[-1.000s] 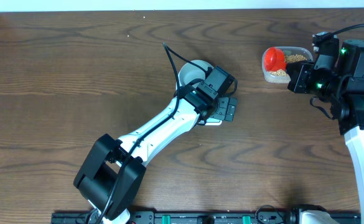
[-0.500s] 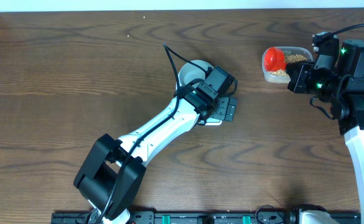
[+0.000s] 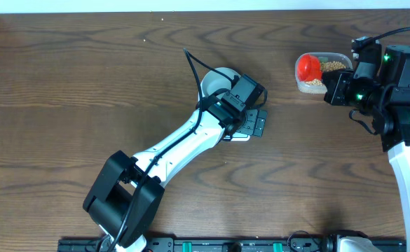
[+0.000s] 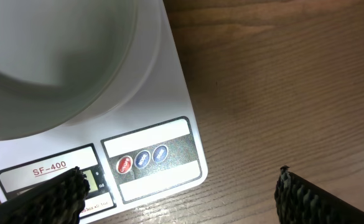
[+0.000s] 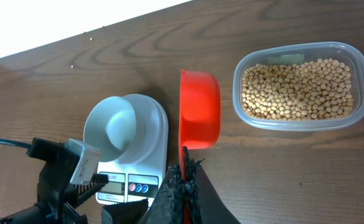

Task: Scoop item into bowl and weigh 50g on scale

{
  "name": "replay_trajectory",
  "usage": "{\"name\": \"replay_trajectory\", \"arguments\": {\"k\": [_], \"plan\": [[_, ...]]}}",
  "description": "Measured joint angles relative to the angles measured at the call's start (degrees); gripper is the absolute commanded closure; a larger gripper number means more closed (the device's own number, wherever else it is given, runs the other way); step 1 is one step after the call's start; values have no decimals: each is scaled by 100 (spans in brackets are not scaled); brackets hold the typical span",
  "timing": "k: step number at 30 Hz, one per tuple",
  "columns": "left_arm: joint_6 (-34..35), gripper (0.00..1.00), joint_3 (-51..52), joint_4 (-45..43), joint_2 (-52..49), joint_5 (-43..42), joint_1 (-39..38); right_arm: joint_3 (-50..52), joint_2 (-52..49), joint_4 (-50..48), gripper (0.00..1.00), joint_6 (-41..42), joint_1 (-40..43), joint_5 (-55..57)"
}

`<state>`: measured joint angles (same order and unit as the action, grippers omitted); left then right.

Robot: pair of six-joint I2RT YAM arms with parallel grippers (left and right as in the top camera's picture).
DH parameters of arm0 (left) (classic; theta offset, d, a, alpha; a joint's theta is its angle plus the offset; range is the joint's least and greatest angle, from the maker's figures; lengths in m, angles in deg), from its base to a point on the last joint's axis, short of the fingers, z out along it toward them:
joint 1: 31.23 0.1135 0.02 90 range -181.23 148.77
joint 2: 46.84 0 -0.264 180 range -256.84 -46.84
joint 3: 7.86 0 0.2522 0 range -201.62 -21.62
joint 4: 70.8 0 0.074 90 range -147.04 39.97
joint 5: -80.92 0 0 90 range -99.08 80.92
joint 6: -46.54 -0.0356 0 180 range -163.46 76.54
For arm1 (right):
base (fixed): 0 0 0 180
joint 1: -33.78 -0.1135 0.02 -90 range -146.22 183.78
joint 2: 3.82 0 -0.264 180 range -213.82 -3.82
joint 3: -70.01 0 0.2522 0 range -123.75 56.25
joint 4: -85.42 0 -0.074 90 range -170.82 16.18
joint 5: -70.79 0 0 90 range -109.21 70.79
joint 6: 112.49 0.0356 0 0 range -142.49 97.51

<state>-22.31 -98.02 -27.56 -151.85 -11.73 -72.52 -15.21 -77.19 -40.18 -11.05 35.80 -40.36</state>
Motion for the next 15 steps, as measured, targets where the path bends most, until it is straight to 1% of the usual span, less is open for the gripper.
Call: {"name": "replay_trajectory", "arguments": {"k": [15], "plan": [[0, 2, 0, 0, 0, 0, -2, 0, 0, 153, 99, -107, 0, 0]]}}
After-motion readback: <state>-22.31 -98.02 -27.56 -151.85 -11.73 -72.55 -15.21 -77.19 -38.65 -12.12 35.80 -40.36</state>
